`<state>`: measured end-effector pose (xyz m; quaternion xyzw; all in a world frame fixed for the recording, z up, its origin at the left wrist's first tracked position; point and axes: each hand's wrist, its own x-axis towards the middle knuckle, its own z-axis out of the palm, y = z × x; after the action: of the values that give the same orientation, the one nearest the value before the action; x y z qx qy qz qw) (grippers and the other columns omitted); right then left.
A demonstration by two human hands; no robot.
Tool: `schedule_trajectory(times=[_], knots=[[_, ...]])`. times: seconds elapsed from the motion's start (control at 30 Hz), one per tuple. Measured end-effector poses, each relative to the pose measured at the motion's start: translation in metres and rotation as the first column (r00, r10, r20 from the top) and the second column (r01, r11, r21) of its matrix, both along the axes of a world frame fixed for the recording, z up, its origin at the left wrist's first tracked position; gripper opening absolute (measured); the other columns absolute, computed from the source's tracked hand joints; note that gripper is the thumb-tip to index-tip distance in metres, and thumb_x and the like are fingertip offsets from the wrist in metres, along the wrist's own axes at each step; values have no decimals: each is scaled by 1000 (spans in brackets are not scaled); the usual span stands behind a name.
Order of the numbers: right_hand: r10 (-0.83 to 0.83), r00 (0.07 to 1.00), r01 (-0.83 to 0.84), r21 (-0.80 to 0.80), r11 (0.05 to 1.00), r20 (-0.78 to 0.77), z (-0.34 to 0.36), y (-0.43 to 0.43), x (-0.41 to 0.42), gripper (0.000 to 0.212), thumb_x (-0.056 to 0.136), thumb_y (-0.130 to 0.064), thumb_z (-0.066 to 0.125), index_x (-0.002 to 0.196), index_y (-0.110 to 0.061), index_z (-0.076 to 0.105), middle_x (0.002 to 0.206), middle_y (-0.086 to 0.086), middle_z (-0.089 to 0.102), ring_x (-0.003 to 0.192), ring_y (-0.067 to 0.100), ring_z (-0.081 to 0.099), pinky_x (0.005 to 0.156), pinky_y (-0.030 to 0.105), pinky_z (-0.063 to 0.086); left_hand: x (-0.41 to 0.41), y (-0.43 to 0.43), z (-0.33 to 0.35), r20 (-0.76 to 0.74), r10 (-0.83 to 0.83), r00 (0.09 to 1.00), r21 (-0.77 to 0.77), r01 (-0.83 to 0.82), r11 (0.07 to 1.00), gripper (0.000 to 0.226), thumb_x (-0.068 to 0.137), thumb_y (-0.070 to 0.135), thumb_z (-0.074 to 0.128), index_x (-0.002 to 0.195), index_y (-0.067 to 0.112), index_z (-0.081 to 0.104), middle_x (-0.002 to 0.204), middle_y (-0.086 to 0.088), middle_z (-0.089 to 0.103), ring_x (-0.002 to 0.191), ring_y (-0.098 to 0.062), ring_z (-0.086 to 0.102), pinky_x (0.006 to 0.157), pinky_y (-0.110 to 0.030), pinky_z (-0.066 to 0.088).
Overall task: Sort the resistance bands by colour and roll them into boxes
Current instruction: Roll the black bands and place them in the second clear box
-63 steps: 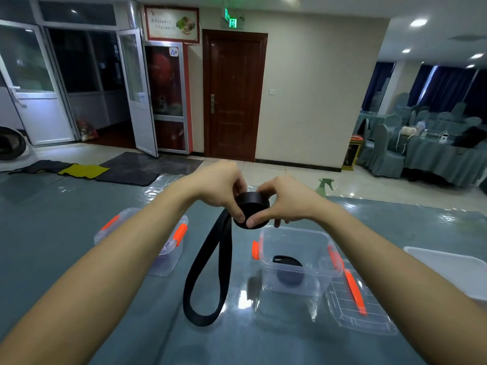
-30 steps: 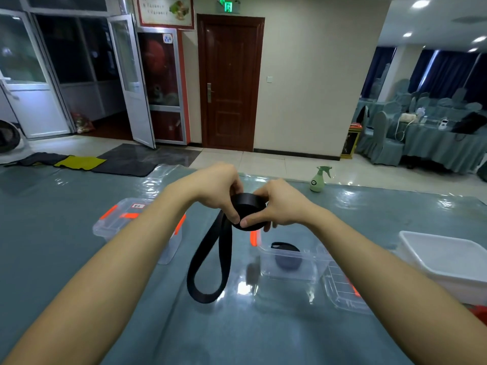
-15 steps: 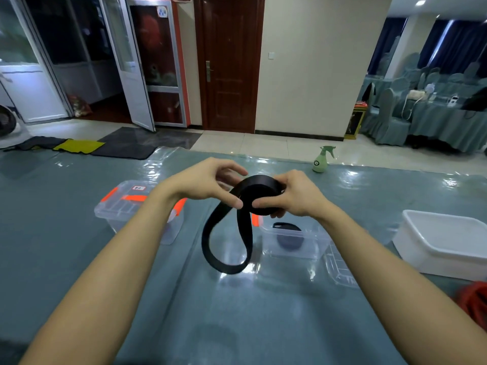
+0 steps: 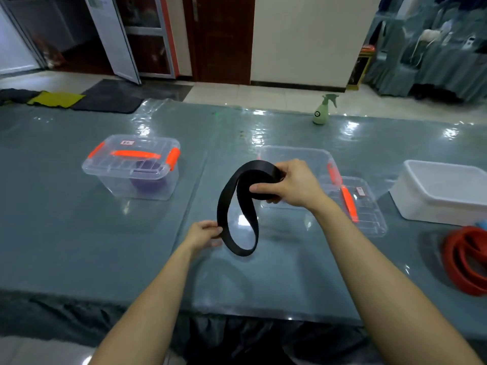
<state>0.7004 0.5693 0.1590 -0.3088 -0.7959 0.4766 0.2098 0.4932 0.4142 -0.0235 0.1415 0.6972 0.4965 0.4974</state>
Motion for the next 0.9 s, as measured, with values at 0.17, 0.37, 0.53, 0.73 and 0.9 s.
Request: schedule_trajectory(times=[0.17, 0.37, 0.53, 0.73, 0.9], knots=[[-104, 993, 104, -1, 995, 63, -10, 19, 19, 31, 71, -37, 101, 92, -21, 86, 80, 4, 83, 66, 29, 81, 68, 44, 69, -28, -24, -5, 334, 121, 935, 183, -191, 965, 25, 117, 15, 46, 126, -2, 61, 115, -24, 73, 111, -38, 71, 106, -52, 59], [-146, 983, 153, -58, 986, 108, -28, 23, 32, 36, 70, -34, 102, 94, -14, 85, 80, 12, 82, 68, 37, 81, 68, 44, 69, -79, -35, 15, 440, 295, 848, 229, -423, 877, 47, 115, 51, 42, 112, 12, 67, 45, 8, 30, 41, -9, 35, 62, -25, 52], [-37, 980, 39, -6, 999, 197, -20, 18, 20, 30, 70, -39, 101, 87, -21, 84, 76, 5, 82, 65, 29, 81, 72, 42, 68, -102, -47, 7, -17, 226, 974, 47, -225, 973, 39, 117, 33, 48, 122, 0, 68, 94, -20, 67, 79, -27, 60, 83, -39, 50], [179, 896, -223, 64, 973, 407, 10, 12, -4, 24, 71, -42, 100, 77, -29, 81, 68, -3, 79, 58, 21, 78, 55, 25, 59, -80, -36, 56, -563, -147, 813, 0, 178, 984, 34, 106, 31, 72, 132, 10, 73, 129, -5, 78, 125, -20, 72, 114, -36, 52], [206, 812, -322, 125, 939, 546, 56, 16, -28, 45, 65, -48, 102, 88, -15, 80, 72, 4, 80, 59, 24, 79, 65, 37, 66, -36, 8, 159, -606, -401, 687, 237, 637, 734, 54, 87, 40, 91, 135, 22, 73, 128, 5, 80, 125, -13, 74, 112, -32, 55]])
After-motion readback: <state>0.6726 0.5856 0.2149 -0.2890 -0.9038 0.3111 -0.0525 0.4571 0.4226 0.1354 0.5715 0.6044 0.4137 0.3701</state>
